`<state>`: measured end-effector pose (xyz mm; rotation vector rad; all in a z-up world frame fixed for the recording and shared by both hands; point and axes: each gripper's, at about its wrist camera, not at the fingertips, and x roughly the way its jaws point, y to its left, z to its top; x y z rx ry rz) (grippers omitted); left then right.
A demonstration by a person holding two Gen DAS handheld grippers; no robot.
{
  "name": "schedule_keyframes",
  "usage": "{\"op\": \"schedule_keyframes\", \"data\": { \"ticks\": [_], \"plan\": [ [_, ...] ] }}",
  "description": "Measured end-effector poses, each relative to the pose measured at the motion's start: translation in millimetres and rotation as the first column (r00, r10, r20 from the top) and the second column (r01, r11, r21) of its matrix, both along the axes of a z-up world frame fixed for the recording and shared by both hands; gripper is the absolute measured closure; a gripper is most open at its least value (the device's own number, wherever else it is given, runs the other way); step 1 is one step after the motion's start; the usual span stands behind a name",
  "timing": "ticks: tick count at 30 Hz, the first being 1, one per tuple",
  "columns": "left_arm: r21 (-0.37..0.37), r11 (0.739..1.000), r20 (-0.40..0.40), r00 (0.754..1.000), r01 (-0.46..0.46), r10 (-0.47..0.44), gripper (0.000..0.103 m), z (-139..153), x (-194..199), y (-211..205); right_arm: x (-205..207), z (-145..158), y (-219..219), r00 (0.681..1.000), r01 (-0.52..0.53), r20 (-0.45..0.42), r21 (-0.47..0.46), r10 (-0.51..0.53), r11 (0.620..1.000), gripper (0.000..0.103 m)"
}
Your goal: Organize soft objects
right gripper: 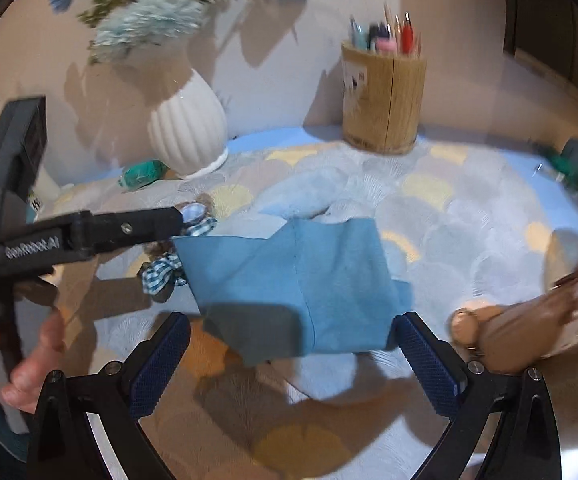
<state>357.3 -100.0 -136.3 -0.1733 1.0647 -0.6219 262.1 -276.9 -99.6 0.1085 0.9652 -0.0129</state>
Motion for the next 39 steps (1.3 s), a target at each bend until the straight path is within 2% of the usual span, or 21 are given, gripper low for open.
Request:
{"op": "schedule_keyframes", "data": {
  "ticks": [2, 3, 4, 5, 6, 9, 10, 11, 12, 14, 16, 21, 26, 29, 32, 36, 39],
  "plan": [
    [0.023, 1.000, 0.027, 1.000, -0.011, 0.010, 0.019, -1, -1, -5, 1, -6, -1, 1.000, 0.003, -0.005, 0.008, -0.003, 1.000, 0.000],
    [0.029, 1.000, 0.034, 0.999, -0.009, 0.009, 0.030, -1, 0, -6, 1, -8, -1, 1.000, 0.003, 0.005, -0.001, -0.003, 1.000, 0.002],
    [0.031, 1.000, 0.036, 0.999, -0.005, 0.004, 0.037, 0, -1, -7, 0, -8, 0, 1.000, 0.001, 0.014, -0.009, -0.001, 1.000, 0.011],
    [0.028, 1.000, 0.039, 0.999, 0.005, -0.006, 0.052, 0, -1, -8, -1, -8, 1, 1.000, 0.001, 0.021, -0.013, 0.000, 1.000, 0.025],
    [0.028, 1.000, 0.040, 0.999, 0.014, -0.015, 0.055, 0, -1, -7, -3, -8, 1, 1.000, -0.010, 0.028, -0.001, 0.010, 1.000, 0.029],
    [0.068, 0.998, 0.092, 0.996, -0.006, -0.001, 0.060, 5, -7, -9, -8, -8, 5, 0.998, -0.023, 0.056, 0.011, 0.023, 1.000, 0.047],
    [0.077, 0.997, 0.111, 0.994, -0.014, 0.005, 0.060, 8, -10, -7, -9, -6, 8, 0.997, -0.038, 0.066, 0.003, 0.037, 0.999, 0.059],
    [0.081, 0.996, 0.127, 0.992, -0.022, 0.012, 0.060, 12, -13, -5, -10, -4, 10, 0.996, -0.048, 0.076, -0.007, 0.048, 0.999, 0.067],
    [0.080, 0.996, 0.137, 0.990, -0.028, 0.017, 0.060, 17, -16, -2, -13, 0, 15, 0.995, -0.047, 0.089, -0.043, 0.051, 0.998, 0.069],
    [0.073, 0.997, 0.170, 0.985, -0.038, 0.025, 0.060, 30, -25, 5, -17, 7, 21, 0.992, -0.046, 0.111, -0.083, 0.055, 0.995, 0.081],
    [0.064, 0.997, 0.200, 0.979, -0.040, 0.026, 0.060, 42, -36, 11, -24, 17, 22, 0.988, -0.056, 0.141, -0.070, 0.065, 0.996, 0.087],
    [0.076, 0.996, 0.228, 0.973, -0.051, 0.032, 0.060, 59, -66, 26, -52, 45, 24, 0.976, -0.094, 0.197, -0.016, 0.095, 0.995, 0.089],
    [0.064, 0.996, 0.208, 0.977, -0.056, 0.042, 0.060, 59, -103, 45, -93, 54, 37, 0.973, -0.174, 0.157, 0.028, 0.167, 0.984, 0.089],
    [0.072, 0.996, 0.202, 0.979, -0.049, 0.033, 0.060, 52, -126, 51, -113, 44, 50, 0.970, -0.212, 0.125, 0.007, 0.210, 0.977, 0.089],
    [0.105, 0.994, 0.171, 0.985, -0.028, 0.010, 0.059, 34, -140, 52, -123, 21, 58, 0.971, -0.229, 0.069, 0.004, 0.229, 0.973, 0.089],
    [0.107, 0.994, 0.116, 0.993, -0.003, -0.010, 0.057, 8, -151, 54, -121, -18, 58, 0.971, -0.211, -0.103, 0.063, 0.217, 0.975, 0.088],
    [0.097, 0.995, 0.102, 0.995, 0.009, -0.019, 0.053, -1, -155, 55, -127, -17, 50, 0.973, -0.197, -0.097, 0.131, 0.210, 0.972, 0.080]
  ]
}}
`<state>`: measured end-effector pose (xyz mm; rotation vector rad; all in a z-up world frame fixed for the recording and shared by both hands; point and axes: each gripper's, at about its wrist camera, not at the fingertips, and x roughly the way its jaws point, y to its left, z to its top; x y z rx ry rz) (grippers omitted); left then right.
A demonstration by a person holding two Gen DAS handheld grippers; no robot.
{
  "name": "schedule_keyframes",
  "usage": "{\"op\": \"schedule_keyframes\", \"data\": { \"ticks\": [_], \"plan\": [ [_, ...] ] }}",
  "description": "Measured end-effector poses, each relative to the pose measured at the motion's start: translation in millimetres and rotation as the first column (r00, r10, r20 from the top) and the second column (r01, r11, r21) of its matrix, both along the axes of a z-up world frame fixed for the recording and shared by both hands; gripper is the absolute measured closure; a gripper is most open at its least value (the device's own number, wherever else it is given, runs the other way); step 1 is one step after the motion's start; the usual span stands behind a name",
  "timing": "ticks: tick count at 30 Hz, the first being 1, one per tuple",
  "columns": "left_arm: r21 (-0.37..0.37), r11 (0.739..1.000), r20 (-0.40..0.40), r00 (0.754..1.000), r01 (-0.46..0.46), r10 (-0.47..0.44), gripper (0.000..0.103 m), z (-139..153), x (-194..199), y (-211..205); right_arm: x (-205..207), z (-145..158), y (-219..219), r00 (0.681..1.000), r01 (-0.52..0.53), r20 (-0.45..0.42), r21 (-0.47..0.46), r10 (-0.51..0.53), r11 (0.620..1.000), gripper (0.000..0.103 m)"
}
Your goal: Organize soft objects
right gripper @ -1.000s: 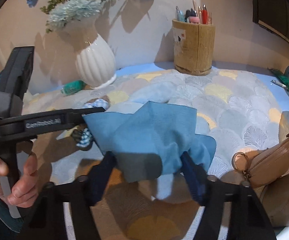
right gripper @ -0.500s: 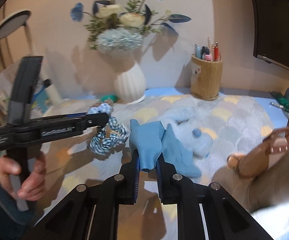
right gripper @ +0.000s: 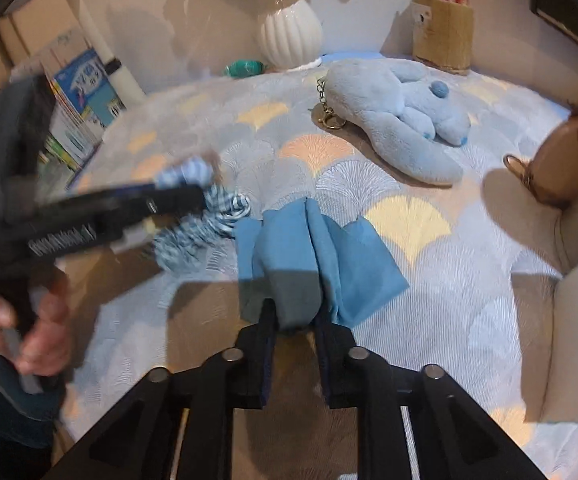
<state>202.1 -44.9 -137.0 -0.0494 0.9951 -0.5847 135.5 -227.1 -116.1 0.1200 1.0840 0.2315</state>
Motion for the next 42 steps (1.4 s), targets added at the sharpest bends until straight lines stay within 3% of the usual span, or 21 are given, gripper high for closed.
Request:
{"op": "schedule_keyframes", "data": {
  "ticks": [1, 2, 4, 5, 9, 14, 15, 16, 17, 19, 20, 21, 29, 35, 36, 40, 42],
  "plan": [
    [-0.012, 1.000, -0.003, 1.000, -0.003, 0.003, 0.052, -1, -1, 1, -1, 1, -2, 1.000, 0.003, -0.004, 0.018, -0.003, 1.000, 0.065],
    [-0.013, 1.000, -0.002, 1.000, -0.002, 0.002, 0.051, -1, -3, 2, -1, 2, -5, 1.000, 0.008, -0.004, 0.030, -0.007, 1.000, 0.042],
    [0.004, 1.000, -0.001, 1.000, 0.015, -0.015, 0.039, 0, -7, 0, -5, 7, -8, 0.999, 0.032, 0.028, 0.029, -0.033, 0.999, 0.021],
    [0.017, 1.000, 0.001, 1.000, 0.024, -0.024, 0.029, 1, -9, 0, -6, 9, -7, 0.998, 0.039, 0.045, 0.022, -0.040, 0.999, 0.016],
    [0.134, 0.991, 0.044, 0.999, 0.026, -0.032, 0.023, 2, -20, -3, 4, 9, -1, 0.998, 0.037, 0.050, -0.002, -0.037, 0.999, 0.015],
    [0.162, 0.986, 0.061, 0.996, 0.048, -0.058, 0.023, 3, -24, -8, 16, -7, 7, 0.999, 0.033, 0.034, -0.021, -0.032, 0.999, 0.015],
    [0.164, 0.985, 0.062, 0.996, 0.054, -0.065, 0.023, 4, -24, -9, 14, -8, 10, 0.998, 0.032, 0.051, -0.053, -0.029, 0.998, 0.016],
    [0.170, 0.984, 0.066, 0.995, 0.057, -0.069, 0.023, 4, -24, -10, 12, -8, 13, 0.997, 0.034, 0.071, -0.091, -0.028, 0.995, 0.022],
    [0.168, 0.984, 0.062, 0.995, 0.067, -0.079, 0.023, 3, -24, -11, 11, -8, 15, 0.996, 0.037, 0.082, -0.120, -0.027, 0.992, 0.043],
    [0.158, 0.983, 0.045, 0.994, 0.095, -0.103, 0.023, 2, -25, -13, 7, -7, 17, 0.994, 0.041, 0.110, -0.191, -0.020, 0.981, 0.063],
    [0.157, 0.982, 0.043, 0.993, 0.105, -0.113, 0.023, 1, -26, -14, 6, -5, 14, 0.993, 0.040, 0.120, -0.179, -0.018, 0.983, 0.086],
    [0.163, 0.980, 0.044, 0.992, 0.112, -0.120, 0.023, 0, -27, -17, 5, -2, 8, 0.991, 0.051, 0.129, -0.160, -0.031, 0.986, 0.090],
    [0.271, 0.957, 0.109, 0.985, 0.100, -0.133, 0.026, -6, -22, -36, 7, -8, -18, 0.988, 0.086, 0.138, -0.080, -0.074, 0.993, 0.089],
    [0.223, 0.973, 0.168, 0.981, 0.056, -0.095, 0.076, -3, -22, -28, 6, -10, -19, 0.987, 0.087, 0.143, -0.076, -0.075, 0.993, 0.089],
    [0.218, 0.975, 0.171, 0.981, 0.050, -0.089, 0.078, -3, -23, -27, 6, -10, -19, 0.987, 0.087, 0.144, -0.076, -0.075, 0.993, 0.089],
    [0.219, 0.973, 0.172, 0.979, 0.068, -0.107, 0.075, -3, -24, -29, 5, -10, -18, 0.986, 0.094, 0.146, -0.070, -0.083, 0.993, 0.089],
    [0.205, 0.976, 0.157, 0.981, 0.079, -0.113, 0.053, -3, -24, -29, 5, -10, -19, 0.986, 0.095, 0.145, -0.064, -0.085, 0.993, 0.089]
  ]
}}
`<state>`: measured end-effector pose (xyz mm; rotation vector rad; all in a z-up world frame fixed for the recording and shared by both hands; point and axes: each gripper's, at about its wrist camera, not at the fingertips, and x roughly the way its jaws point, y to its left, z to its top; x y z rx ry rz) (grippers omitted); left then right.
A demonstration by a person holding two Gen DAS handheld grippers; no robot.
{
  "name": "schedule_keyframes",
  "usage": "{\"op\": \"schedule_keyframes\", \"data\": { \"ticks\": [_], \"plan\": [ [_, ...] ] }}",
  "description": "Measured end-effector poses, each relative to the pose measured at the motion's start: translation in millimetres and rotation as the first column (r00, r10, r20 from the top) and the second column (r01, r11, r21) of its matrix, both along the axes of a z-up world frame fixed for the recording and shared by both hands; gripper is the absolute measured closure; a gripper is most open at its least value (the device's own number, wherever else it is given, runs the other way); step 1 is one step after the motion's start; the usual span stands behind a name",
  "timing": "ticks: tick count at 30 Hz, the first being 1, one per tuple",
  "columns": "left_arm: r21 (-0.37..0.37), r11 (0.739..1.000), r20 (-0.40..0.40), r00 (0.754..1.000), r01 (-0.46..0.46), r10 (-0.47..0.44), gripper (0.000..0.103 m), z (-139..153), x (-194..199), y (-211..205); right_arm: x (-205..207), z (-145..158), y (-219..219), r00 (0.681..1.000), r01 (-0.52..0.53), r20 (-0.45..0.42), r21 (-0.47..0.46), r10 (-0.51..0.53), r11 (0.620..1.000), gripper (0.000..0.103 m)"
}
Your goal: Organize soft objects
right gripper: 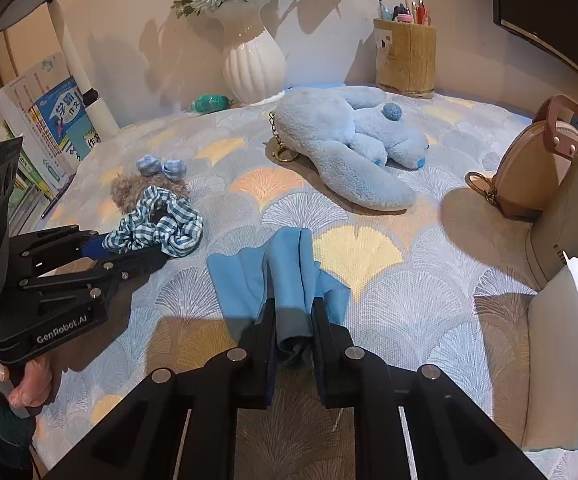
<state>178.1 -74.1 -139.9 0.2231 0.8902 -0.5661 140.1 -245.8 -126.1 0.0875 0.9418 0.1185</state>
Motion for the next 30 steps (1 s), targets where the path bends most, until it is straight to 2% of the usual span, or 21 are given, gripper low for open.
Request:
{"op": "schedule_keyframes", "data": {
  "ticks": [1, 2, 3, 8, 12, 16, 17, 18, 20, 21, 30],
  "plan": [
    [0.001, 1.000, -0.006, 1.000, 0.002, -0.002, 0.048, 0, 0, 0, 0, 0, -1, 1.000, 0.000, 0.000, 0.004, 0.000, 1.000, 0.089],
    [0.012, 1.000, -0.004, 1.000, -0.006, 0.006, 0.036, 1, -1, 0, 0, 0, -1, 1.000, 0.000, -0.001, 0.008, 0.000, 1.000, 0.089],
    [0.023, 1.000, 0.007, 1.000, -0.018, 0.018, 0.033, 3, -2, 1, 0, 0, -2, 1.000, -0.001, -0.001, 0.012, 0.001, 1.000, 0.089],
    [0.002, 0.999, 0.008, 0.999, -0.047, 0.047, 0.033, 13, -5, 15, 1, 0, -3, 1.000, -0.006, -0.001, 0.017, 0.006, 1.000, 0.088],
    [0.049, 0.998, 0.046, 0.998, -0.048, 0.046, 0.032, 17, 5, 6, 1, 0, -2, 1.000, -0.011, -0.001, 0.017, 0.011, 1.000, 0.087],
    [0.008, 1.000, 0.044, 0.999, -0.022, 0.021, 0.033, 11, 18, -3, 1, -1, -2, 1.000, -0.019, -0.001, 0.017, 0.019, 1.000, 0.084],
    [0.009, 1.000, 0.049, 0.998, -0.028, 0.028, 0.037, 8, 20, -4, 1, -1, -1, 1.000, -0.020, 0.000, 0.015, 0.020, 1.000, 0.083],
    [0.003, 1.000, 0.049, 0.998, -0.025, 0.025, 0.051, 6, 21, -4, 1, -1, -1, 1.000, -0.023, 0.000, 0.014, 0.023, 1.000, 0.083],
    [-0.033, 0.999, 0.033, 0.999, -0.014, 0.015, 0.067, 6, 21, 1, 1, -1, 0, 1.000, -0.028, 0.000, 0.010, 0.028, 1.000, 0.081],
    [-0.043, 0.999, 0.035, 0.999, -0.014, 0.016, 0.071, 6, 20, 1, 2, -1, 1, 1.000, -0.031, 0.000, 0.006, 0.031, 1.000, 0.081],
    [-0.043, 0.999, 0.051, 0.999, -0.008, 0.011, 0.071, 5, 16, 0, 2, -2, 7, 0.999, -0.042, 0.002, -0.023, 0.042, 0.999, 0.076]
  ]
}}
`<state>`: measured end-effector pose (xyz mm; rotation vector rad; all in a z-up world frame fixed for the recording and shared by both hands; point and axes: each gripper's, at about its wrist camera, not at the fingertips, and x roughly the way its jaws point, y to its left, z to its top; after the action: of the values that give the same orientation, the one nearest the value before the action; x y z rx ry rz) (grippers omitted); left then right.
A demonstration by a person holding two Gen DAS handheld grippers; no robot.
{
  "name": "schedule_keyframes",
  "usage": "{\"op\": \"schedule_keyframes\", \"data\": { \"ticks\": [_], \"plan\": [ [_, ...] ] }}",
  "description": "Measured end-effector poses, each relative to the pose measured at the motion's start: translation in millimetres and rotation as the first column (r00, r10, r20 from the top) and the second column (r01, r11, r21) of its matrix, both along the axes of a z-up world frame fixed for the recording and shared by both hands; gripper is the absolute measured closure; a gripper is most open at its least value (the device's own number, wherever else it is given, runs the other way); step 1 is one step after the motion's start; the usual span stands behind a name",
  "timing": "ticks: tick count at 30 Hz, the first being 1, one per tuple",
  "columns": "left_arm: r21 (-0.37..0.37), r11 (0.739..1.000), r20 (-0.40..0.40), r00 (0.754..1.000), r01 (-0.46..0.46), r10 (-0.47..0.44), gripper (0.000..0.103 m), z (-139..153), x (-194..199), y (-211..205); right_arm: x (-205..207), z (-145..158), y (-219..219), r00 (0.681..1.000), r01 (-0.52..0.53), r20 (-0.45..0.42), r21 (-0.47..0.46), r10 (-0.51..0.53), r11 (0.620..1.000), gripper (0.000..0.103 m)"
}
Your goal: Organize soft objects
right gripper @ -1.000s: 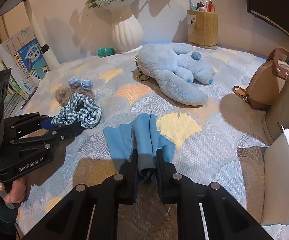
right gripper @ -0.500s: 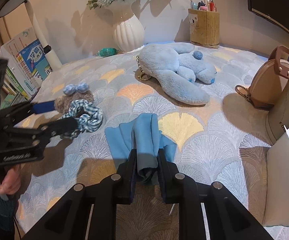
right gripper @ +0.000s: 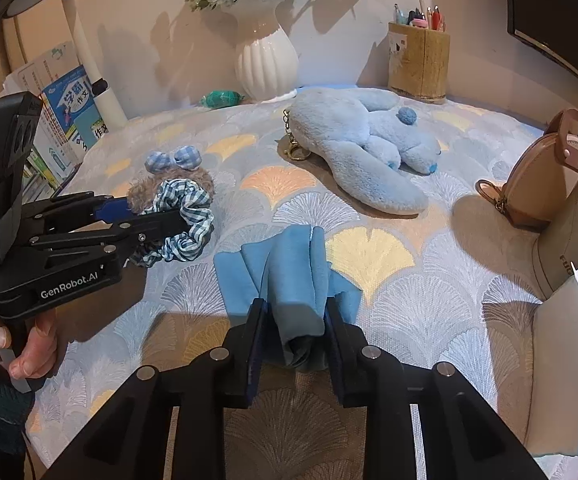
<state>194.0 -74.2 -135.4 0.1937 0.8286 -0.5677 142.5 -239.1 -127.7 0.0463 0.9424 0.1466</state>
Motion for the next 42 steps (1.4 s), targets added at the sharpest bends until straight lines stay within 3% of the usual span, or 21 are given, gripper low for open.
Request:
{"op": "schedule_keyframes", "data": {
  "ticks": [18, 26, 30, 42],
  "plan": [
    [0.005, 1.000, -0.012, 1.000, -0.001, 0.001, 0.064, -1, 1, 0, -1, 0, 6, 1.000, -0.015, 0.002, -0.014, 0.015, 1.000, 0.067],
    [0.000, 1.000, -0.024, 1.000, -0.007, 0.007, 0.061, -2, 3, 1, -1, -1, 10, 0.999, -0.037, 0.003, -0.034, 0.037, 0.999, 0.059],
    [0.005, 1.000, -0.027, 0.999, -0.016, 0.016, 0.057, -2, 4, 2, -1, -1, 10, 0.999, -0.039, 0.003, -0.040, 0.039, 0.998, 0.058],
    [0.006, 1.000, -0.027, 1.000, -0.011, 0.011, 0.057, -2, 4, 2, -1, -1, 10, 0.999, -0.039, 0.003, -0.041, 0.039, 0.998, 0.058]
  ]
}}
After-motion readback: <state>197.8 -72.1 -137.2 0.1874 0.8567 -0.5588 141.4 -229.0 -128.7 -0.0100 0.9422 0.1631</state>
